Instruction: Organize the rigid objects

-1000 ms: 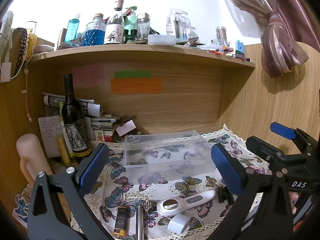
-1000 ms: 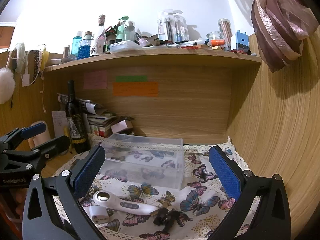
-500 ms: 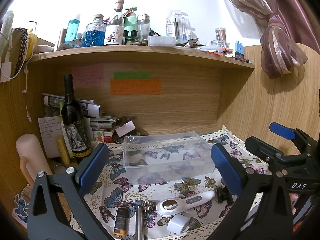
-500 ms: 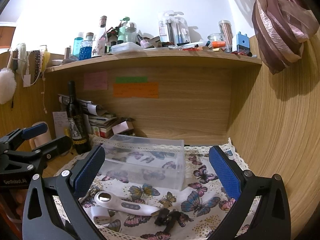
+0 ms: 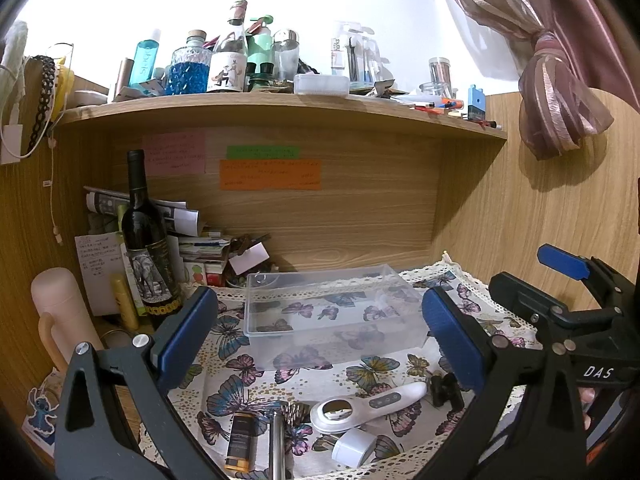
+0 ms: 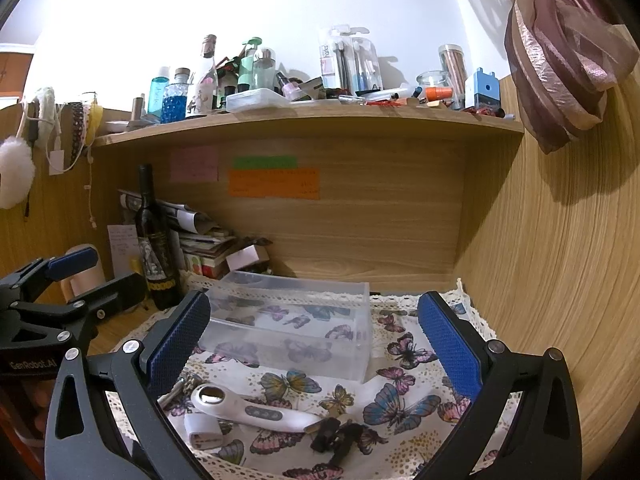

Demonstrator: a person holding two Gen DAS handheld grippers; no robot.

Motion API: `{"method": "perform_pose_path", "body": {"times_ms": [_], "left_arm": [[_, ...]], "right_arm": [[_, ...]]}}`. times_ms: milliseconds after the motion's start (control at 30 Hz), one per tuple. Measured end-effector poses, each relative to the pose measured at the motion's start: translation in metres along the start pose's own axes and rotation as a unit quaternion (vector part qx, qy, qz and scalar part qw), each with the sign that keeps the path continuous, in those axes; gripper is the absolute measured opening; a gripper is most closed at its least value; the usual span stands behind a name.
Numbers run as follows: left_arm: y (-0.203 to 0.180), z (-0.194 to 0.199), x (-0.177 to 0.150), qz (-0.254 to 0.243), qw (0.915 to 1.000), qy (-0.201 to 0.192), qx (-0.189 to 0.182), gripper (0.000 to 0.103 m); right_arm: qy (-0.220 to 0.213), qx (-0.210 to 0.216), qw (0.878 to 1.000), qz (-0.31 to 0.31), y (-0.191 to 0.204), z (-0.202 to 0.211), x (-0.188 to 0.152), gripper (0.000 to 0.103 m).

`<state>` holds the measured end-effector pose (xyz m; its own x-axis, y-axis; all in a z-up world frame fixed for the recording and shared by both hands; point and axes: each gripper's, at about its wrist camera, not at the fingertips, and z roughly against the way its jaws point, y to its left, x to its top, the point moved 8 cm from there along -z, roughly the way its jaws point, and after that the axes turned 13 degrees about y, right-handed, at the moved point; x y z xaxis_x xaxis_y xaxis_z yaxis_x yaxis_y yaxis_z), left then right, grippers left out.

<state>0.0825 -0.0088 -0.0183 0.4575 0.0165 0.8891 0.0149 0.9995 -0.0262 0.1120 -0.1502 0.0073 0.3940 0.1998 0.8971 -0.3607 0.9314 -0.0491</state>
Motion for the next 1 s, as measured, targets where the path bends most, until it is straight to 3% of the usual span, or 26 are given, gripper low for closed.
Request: {"method": "perform_pose_path", "body": {"times_ms": [700, 900, 967, 1000], "left_arm": [[-0.004, 0.0, 0.002, -0.001, 1.0, -0.002, 0.0, 0.103], [-0.008, -0.007, 0.001, 0.003, 0.9998, 0.01, -0.017, 0.103], [-0.005, -0.011, 0.001, 0.009, 0.9997, 0.014, -0.018, 0.101], [0.0, -0.012, -0.001, 0.011, 0.9997, 0.015, -0.018, 0.094]], "right_arm": [[0.004, -0.001, 1.0, 0.0, 0.0, -0.001, 0.003, 0.103], [0.012, 0.006, 1.0, -0.002, -0.001, -0.008, 0.001, 0.103], [0.013, 0.006, 1.0, -0.003, -0.002, -0.01, 0.0, 0.103], [0.014, 0.004, 1.0, -0.003, -0.002, -0.011, 0.0, 0.103]]}}
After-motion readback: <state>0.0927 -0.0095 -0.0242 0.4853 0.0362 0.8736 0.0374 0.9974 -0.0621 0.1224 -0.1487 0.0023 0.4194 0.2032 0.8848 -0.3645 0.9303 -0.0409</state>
